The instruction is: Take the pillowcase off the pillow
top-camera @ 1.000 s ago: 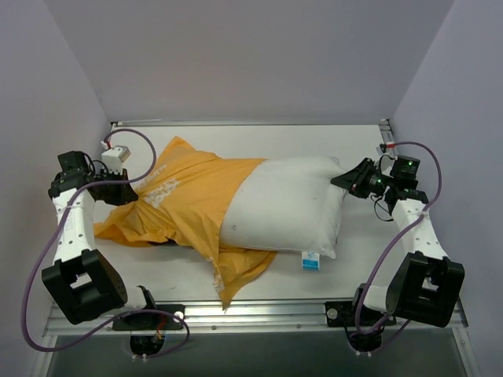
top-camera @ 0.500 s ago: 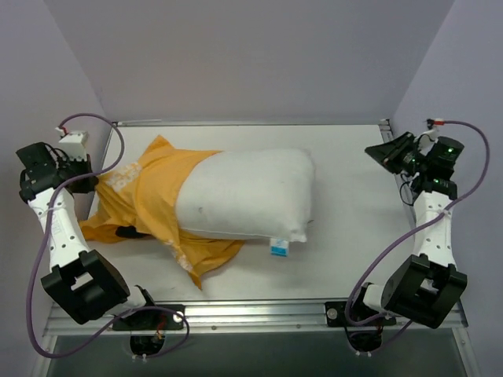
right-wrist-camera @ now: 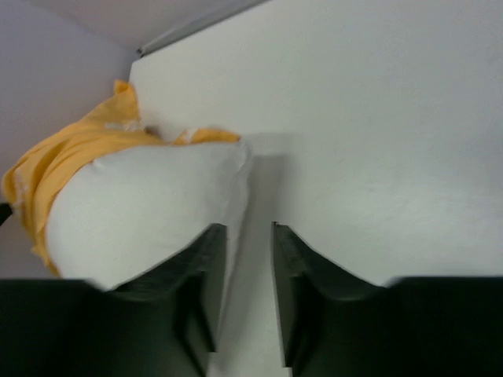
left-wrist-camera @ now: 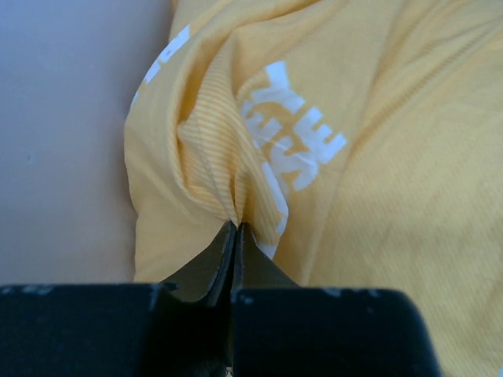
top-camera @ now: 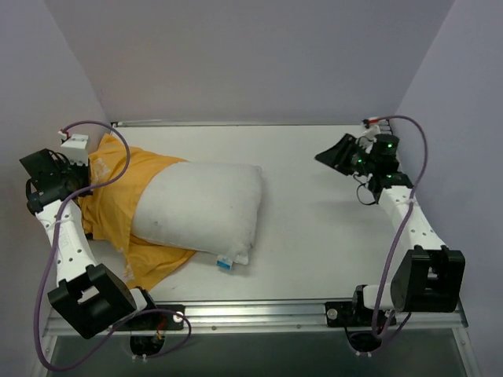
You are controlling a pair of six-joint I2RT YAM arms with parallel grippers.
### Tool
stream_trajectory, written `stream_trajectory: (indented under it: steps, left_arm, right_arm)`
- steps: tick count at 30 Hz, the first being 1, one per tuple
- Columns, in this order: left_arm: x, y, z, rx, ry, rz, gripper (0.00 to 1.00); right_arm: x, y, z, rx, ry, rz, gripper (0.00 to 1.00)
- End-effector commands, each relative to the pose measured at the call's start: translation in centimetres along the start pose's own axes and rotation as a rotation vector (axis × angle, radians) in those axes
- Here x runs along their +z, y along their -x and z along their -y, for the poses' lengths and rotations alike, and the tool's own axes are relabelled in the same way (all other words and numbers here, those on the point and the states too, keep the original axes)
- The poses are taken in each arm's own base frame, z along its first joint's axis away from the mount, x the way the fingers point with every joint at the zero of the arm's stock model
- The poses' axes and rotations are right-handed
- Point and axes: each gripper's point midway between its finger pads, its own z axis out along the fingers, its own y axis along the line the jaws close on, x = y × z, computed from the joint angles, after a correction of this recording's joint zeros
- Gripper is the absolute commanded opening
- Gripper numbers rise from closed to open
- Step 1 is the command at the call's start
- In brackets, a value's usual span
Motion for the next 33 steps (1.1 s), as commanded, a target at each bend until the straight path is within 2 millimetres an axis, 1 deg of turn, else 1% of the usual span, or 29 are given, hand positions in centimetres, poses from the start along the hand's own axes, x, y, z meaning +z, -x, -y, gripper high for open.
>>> stream_trajectory:
  steps: [1, 2, 3, 4, 5, 6, 7, 8, 9, 10, 11, 12, 13, 14, 15, 17, 18, 19, 21, 22, 23, 24, 25, 26, 29, 30, 31, 33]
  left_arm:
    - [-1.0, 2.9, 1.7, 0.044, -0.037, 0.103, 0.02]
    - [-1.0, 3.0, 1.6, 0.042, -0.034, 0.103, 0.02]
    - [-1.0, 3.1, 1.5, 0.04, -0.029, 0.102, 0.02]
    - [-1.0, 3.2, 1.4, 0.041, -0.024, 0.101, 0.02]
    - [-1.0, 3.2, 1.4, 0.042, -0.023, 0.099, 0.02]
    - [-1.0, 3.1, 1.4, 0.039, -0.026, 0.093, 0.02]
    - [-1.0, 3.1, 1.5, 0.039, -0.03, 0.093, 0.02]
    - [-0.9, 3.0, 1.6, 0.038, -0.036, 0.09, 0.02]
    - [-0.8, 2.9, 1.7, 0.037, -0.036, 0.09, 0.02]
    - [-0.7, 2.8, 1.8, 0.034, -0.04, 0.087, 0.02]
    - [-0.5, 2.4, 2.1, 0.032, -0.044, 0.076, 0.02]
    - [-0.5, 2.5, 2.1, 0.033, -0.044, 0.079, 0.02]
    - [-0.3, 2.3, 2.3, 0.033, -0.049, 0.073, 0.02]
    - [-0.1, 2.1, 2.4, 0.033, -0.046, 0.067, 0.02]
    - [0.0, 2.0, 2.5, 0.035, -0.047, 0.064, 0.02]
    - [0.3, 1.7, 2.6, 0.039, -0.044, 0.05, 0.02]
    - [0.6, 1.5, 2.7, 0.038, -0.045, 0.044, 0.02]
    - [0.7, 1.4, 2.7, 0.038, -0.044, 0.039, 0.02]
    - [1.2, 1.0, 2.8, 0.038, -0.047, 0.029, 0.02]
    - [1.4, 0.8, 2.8, 0.036, -0.046, 0.023, 0.02]
    - [1.6, 0.6, 2.9, 0.035, -0.049, 0.016, 0.02]
    - [1.9, 0.3, 3.0, 0.036, -0.05, 0.007, 0.02]
    - [2.0, 0.2, 3.1, 0.037, -0.052, 0.002, 0.02]
    - [2.2, 0.0, 3.3, 0.04, -0.053, -0.003, 0.02]
    - [2.8, -0.7, 3.8, 0.055, -0.055, -0.018, 0.02]
    - [3.0, -0.6, 4.0, 0.059, -0.056, -0.013, 0.02]
    - [3.1, -0.7, 4.1, 0.059, -0.058, -0.016, 0.02]
    - [3.4, -0.9, 4.4, 0.056, -0.065, -0.022, 0.02]
  right_arm:
    - [3.0, -7.1, -3.1, -0.065, 0.085, -0.134, 0.46]
    - [3.4, -8.0, -3.8, -0.065, 0.108, -0.138, 0.59]
    - [3.7, -8.0, -5.1, -0.08, 0.159, -0.107, 0.92]
    - [3.9, -10.1, -5.5, -0.064, 0.18, -0.135, 0.99]
    - [4.0, -10.7, -6.1, -0.019, 0.205, -0.136, 1.0]
    - [4.3, -10.8, -7.1, -0.026, 0.256, -0.109, 1.0]
    - [4.5, -12.2, -7.1, -0.007, 0.265, -0.135, 1.0]
    - [4.7, -13.6, -8.0, 0.013, 0.286, -0.169, 1.0]
    - [5.4, -14.4, -7.9, 0.022, 0.289, -0.176, 1.0]
    - [5.7, -15.8, -7.6, 0.037, 0.288, -0.199, 1.0]
    - [5.9, -17.0, -8.0, 0.049, 0.308, -0.217, 1.0]
    - [6.3, -17.0, -8.9, 0.093, 0.366, -0.191, 1.0]
    - [6.4, -17.4, -9.1, 0.121, 0.386, -0.188, 1.0]
    - [6.8, -19.3, -8.1, 0.156, 0.375, -0.214, 1.0]
    - [6.8, -18.9, -9.2, 0.159, 0.433, -0.181, 1.0]
    - [7.5, -19.9, -9.3, 0.157, 0.455, -0.177, 1.0]
    - [7.6, -20.9, -9.9, 0.155, 0.468, -0.196, 1.0]
    - [7.9, -21.2, -10.0, 0.158, 0.468, -0.193, 1.0]
    - [8.5, -22.1, -9.8, 0.172, 0.469, -0.197, 1.0]
    - [8.5, -22.2, -9.9, 0.201, 0.478, -0.19, 1.0]
    - [8.3, -21.7, -10.5, 0.208, 0.535, -0.15, 1.0]
    - [7.9, -22.1, -10.5, 0.226, 0.558, -0.149, 1.0]
    - [7.6, -22.1, -11.0, 0.264, 0.588, -0.147, 1.0]
    - [7.3, -22.1, -11.3, 0.266, 0.637, -0.128, 1.0]
    - [7.5, -23.4, -11.9, 0.306, 0.684, -0.136, 1.0]
    - [7.5, -23.6, -12.0, 0.317, 0.693, -0.131, 1.0]
    - [7.5, -23.8, -12.5, 0.323, 0.714, -0.129, 1.0]
    - [7.5, -23.5, -13.0, 0.331, 0.741, -0.099, 1.0]
